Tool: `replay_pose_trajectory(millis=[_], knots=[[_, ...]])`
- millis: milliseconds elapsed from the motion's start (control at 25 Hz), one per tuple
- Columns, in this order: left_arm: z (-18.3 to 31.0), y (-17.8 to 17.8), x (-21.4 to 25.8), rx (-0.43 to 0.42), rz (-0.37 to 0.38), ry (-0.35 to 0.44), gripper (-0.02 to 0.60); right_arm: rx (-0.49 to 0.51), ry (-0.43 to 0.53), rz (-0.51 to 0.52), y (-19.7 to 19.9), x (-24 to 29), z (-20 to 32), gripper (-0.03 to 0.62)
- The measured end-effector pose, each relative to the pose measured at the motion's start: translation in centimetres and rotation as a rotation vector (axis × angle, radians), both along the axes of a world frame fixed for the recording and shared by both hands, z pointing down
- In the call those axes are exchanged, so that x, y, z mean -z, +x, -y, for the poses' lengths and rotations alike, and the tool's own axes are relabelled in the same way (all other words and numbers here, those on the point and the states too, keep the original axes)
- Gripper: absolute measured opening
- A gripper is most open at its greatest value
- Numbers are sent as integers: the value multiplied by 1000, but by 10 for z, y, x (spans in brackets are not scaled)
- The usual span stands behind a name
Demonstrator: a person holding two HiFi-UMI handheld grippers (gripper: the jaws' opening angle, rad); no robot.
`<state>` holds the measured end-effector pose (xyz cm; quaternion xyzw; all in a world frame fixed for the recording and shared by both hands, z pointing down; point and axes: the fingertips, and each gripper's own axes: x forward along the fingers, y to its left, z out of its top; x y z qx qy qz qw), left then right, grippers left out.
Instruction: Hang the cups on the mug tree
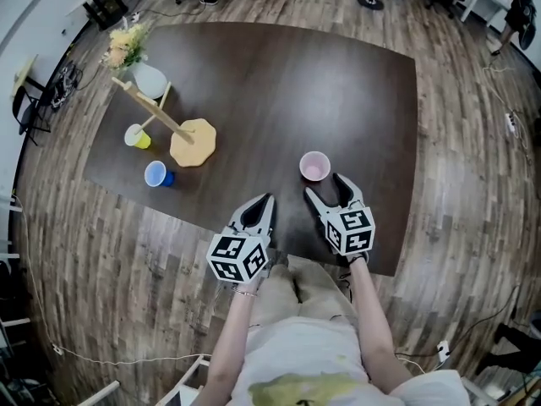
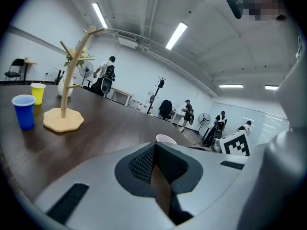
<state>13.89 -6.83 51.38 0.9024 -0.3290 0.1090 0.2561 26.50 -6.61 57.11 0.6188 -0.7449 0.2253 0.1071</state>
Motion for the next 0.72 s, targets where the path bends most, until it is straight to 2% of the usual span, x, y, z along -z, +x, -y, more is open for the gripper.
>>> replay_pose_trajectory(millis=[240, 440, 720], knots=[[6, 1, -13, 2, 0, -40, 23, 14, -30, -61, -6, -16, 19, 356], [16, -2, -19, -2, 0, -60, 23, 15, -38, -120, -6, -23, 41, 360], [26, -8, -20, 12, -7, -74, 23, -12, -97, -118, 1, -33, 52, 357]])
